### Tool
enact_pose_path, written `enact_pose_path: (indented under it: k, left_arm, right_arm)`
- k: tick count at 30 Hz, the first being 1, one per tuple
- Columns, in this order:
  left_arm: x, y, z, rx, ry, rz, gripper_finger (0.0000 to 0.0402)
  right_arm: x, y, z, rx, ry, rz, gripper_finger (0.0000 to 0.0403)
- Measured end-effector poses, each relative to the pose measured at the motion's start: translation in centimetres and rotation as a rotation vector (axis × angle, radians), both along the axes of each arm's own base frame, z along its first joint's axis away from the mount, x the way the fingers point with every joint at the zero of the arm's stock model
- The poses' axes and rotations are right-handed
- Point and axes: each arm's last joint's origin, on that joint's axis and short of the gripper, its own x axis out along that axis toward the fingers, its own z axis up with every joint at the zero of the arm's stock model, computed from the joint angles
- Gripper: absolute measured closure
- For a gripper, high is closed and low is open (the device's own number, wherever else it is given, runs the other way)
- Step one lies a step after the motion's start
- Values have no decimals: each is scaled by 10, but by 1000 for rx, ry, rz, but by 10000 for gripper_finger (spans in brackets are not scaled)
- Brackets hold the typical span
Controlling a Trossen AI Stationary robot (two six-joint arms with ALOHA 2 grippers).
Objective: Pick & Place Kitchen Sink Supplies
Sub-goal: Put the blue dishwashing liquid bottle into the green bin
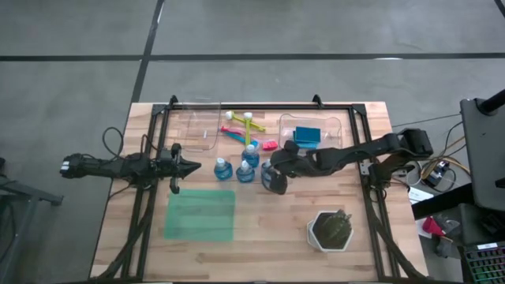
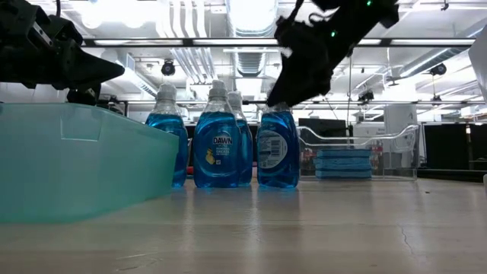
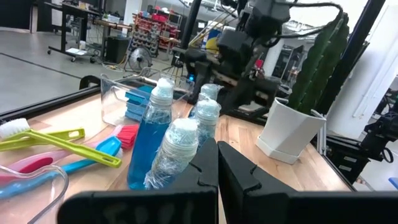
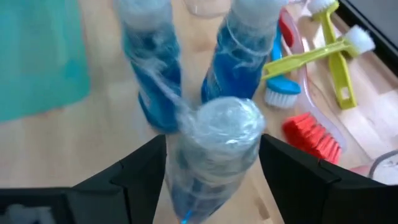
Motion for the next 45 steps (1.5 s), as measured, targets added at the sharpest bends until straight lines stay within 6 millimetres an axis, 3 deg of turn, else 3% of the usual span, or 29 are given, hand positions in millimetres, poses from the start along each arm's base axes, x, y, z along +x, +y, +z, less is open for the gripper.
enact_pose_path:
  k: [18,24,29,37,45]
  left_arm:
    - [0,0,0,0,2,0,401]
    - [0,0,0,0,2,0,401]
    - [0,0,0,0,2,0,401]
    - [0,0,0,0,2,0,401]
    - [0,0,0,0,3,0,401]
  right_arm:
    - [4,3,1,-21,-35,20,264]
    - [5,12,3,-16,-50,53,268]
    - [10,28,20,-11,-77,102,260]
    - [19,65,66,68,-170,322,261]
    - [33,97,86,-131,-272,545,261]
